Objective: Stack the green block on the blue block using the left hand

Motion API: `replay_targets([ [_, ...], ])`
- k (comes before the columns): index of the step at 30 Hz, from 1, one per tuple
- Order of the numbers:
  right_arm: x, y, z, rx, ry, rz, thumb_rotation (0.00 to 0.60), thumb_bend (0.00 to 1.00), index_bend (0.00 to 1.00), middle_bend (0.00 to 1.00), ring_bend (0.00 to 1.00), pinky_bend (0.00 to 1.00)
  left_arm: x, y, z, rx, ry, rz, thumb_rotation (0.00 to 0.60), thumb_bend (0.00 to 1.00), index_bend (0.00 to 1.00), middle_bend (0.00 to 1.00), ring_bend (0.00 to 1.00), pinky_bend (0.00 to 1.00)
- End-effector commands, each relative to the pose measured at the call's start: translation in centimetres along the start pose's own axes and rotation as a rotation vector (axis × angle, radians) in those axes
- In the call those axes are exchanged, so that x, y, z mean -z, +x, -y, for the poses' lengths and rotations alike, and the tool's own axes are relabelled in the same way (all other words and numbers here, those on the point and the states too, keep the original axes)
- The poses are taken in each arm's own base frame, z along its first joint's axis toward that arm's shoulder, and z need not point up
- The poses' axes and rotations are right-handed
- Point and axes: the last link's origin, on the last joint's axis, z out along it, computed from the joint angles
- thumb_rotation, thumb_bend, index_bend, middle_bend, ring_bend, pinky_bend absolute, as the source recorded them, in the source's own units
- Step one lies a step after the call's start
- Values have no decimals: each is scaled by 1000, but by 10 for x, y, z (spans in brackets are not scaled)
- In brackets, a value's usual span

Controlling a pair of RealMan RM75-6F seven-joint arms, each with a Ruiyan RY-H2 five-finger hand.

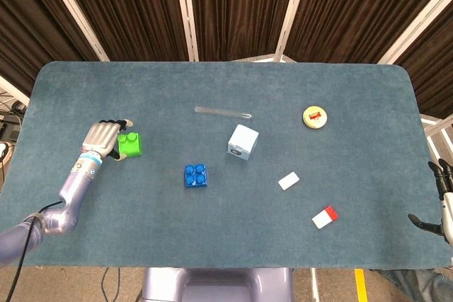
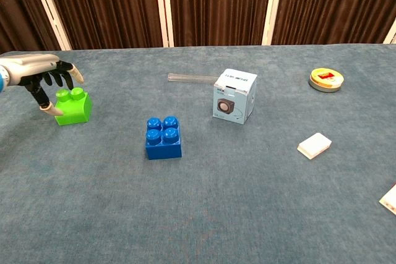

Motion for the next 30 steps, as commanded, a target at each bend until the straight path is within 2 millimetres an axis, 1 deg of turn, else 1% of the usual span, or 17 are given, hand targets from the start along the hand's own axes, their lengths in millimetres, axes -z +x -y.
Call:
replay_targets([
  [1,0,0,-1,0,-5,-2,600,0,38,0,0,0,-5,-3,-5,-1,-3,6,600,178,233,269,242,246],
  [6,0,0,-3,5,-11,-1,600,0,38,0,0,0,-8,-10,-10,20,-4,21,600,178,234,265,247,248],
  [8,0,0,-3,6,-12,0,600,0,38,0,0,0,-9,-12,-12,28,-7,28,600,178,251,279,261,266],
  [11,0,0,-3,4,-12,1,600,0,38,0,0,0,-10,-15,-14,33,-7,36,600,179,331,347,312,341],
  [13,0,0,-3,4,-11,0,600,0,38,0,0,0,-9,-15,-15,44,-6,39,600,180,415,417,374,389],
  [15,0,0,-3,5,-10,1,600,0,38,0,0,0,-9,-13,-16,60,-7,35,600,180,453,449,403,410],
  [19,-1,1,-3,2,-12,-2,600,0,38,0,0,0,-2,-2,-24,105,-33,-7,600,179,483,464,417,421],
  [22,0,1,-3,0,-10,-4,600,0,38,0,0,0,9,11,-35,133,-81,-55,600,180,509,465,417,421],
  [24,0,1,-2,-2,-7,-2,600,0,38,0,0,0,18,19,-45,151,-115,-77,600,179,510,465,416,421],
  [28,0,3,-1,-8,1,-4,600,0,37,0,0,0,41,34,-72,165,-184,-94,600,178,505,455,405,416],
  [30,1,3,0,-11,4,-5,600,0,38,0,0,0,49,38,-87,167,-205,-83,600,179,505,454,404,415],
])
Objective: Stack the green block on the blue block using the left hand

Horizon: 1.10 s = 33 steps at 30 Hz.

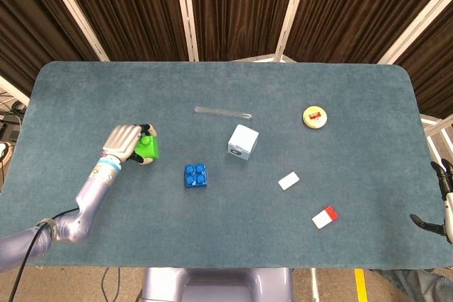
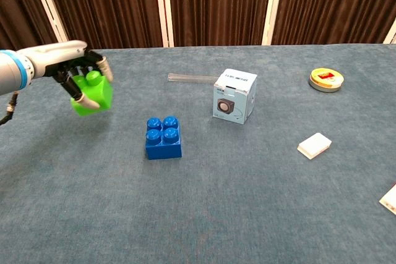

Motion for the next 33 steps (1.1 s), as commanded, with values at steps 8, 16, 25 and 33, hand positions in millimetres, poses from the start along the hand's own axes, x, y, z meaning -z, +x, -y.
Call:
replay_targets([
  [8,1,5,-1,-19,7,-9,600,0,38,0,0,0,22,7,-88,-21,-84,37,600,180,484,445,397,408],
  [16,2,10,-6,-34,-2,-20,600,0,38,0,0,0,14,-11,-126,-82,-44,87,600,182,482,444,397,407],
  [25,3,13,-10,-42,-15,-24,600,0,38,0,0,0,8,-24,-147,-130,-48,122,600,182,478,438,394,403],
  [33,2,12,-11,-41,-18,-19,600,0,38,0,0,0,4,-31,-147,-143,-32,125,600,182,478,438,393,402],
])
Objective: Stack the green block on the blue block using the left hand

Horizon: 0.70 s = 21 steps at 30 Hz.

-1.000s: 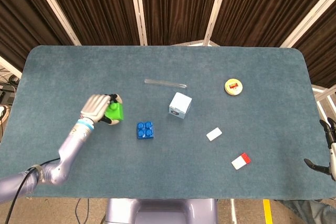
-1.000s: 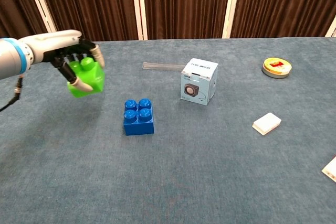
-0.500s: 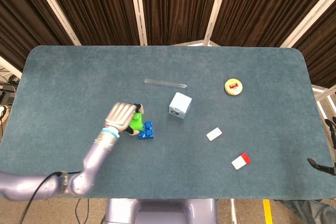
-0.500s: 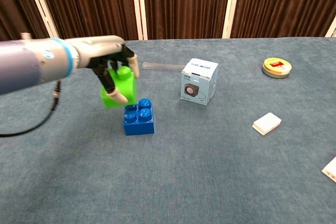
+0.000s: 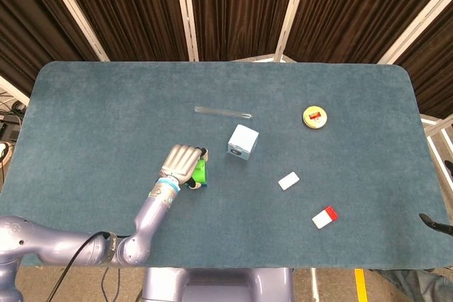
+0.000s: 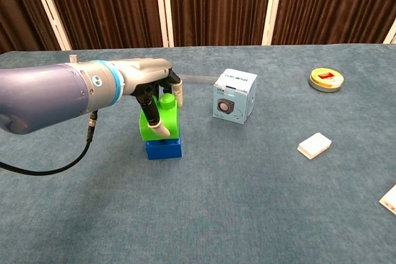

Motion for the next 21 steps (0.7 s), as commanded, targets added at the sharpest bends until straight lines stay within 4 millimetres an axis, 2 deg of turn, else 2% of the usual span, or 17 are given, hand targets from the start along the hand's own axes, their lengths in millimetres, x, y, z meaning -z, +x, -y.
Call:
replay_targets([
  [1,0,0,0,0,0,3,600,0,38,0,0,0,-1,-2,1,2,5,2,600,182,477,438,393,402],
  [21,-2,-2,0,1,0,14,600,0,37,0,0,0,-12,-13,6,9,18,32,600,181,469,432,389,396],
])
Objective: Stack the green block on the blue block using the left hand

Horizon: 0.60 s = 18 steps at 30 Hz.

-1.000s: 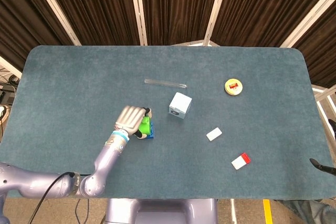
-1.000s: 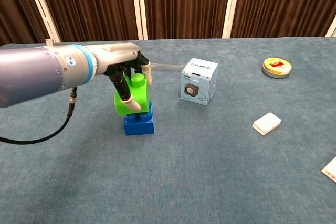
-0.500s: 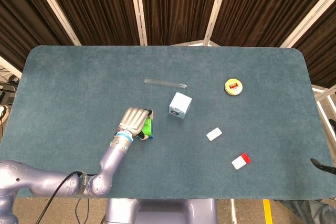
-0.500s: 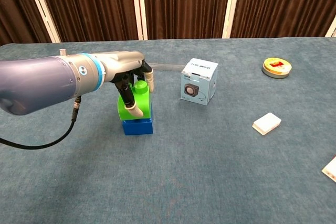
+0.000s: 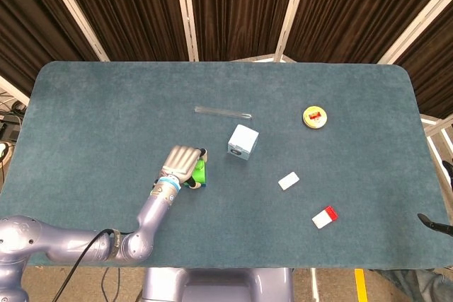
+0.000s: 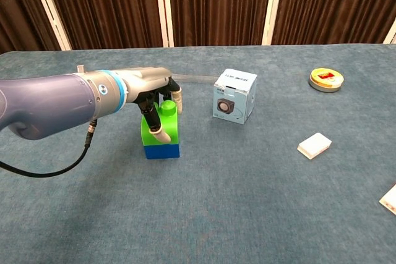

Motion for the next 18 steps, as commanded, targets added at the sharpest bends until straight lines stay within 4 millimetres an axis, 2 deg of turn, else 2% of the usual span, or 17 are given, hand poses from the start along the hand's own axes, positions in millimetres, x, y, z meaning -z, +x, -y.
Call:
replay_targets([
  [1,0,0,0,-1,-1,0,600,0,38,0,0,0,0,0,0,0,-4,3,600,180,447,417,376,383],
  [2,0,0,0,-1,0,0,600,0,38,0,0,0,0,0,0,0,-8,5,600,181,420,398,360,360],
  [3,0,0,0,-1,0,1,600,0,38,0,0,0,0,0,0,1,-11,7,600,181,357,348,316,288],
  [6,0,0,0,-1,1,1,600,0,38,0,0,0,3,1,1,-2,-24,16,600,120,126,127,108,40],
  [7,0,0,0,-2,1,0,600,0,38,0,0,0,3,2,2,-2,-28,13,600,80,58,57,45,7],
  [9,0,0,0,-3,1,1,600,0,38,0,0,0,6,5,3,5,-35,6,600,41,4,3,2,0],
  [14,1,2,0,-8,5,-1,600,0,38,0,0,0,13,15,11,25,-33,-27,600,23,0,0,0,0],
  [18,2,3,2,-18,16,-7,600,0,38,0,0,0,25,31,28,-2,-5,-74,600,15,0,0,0,0],
])
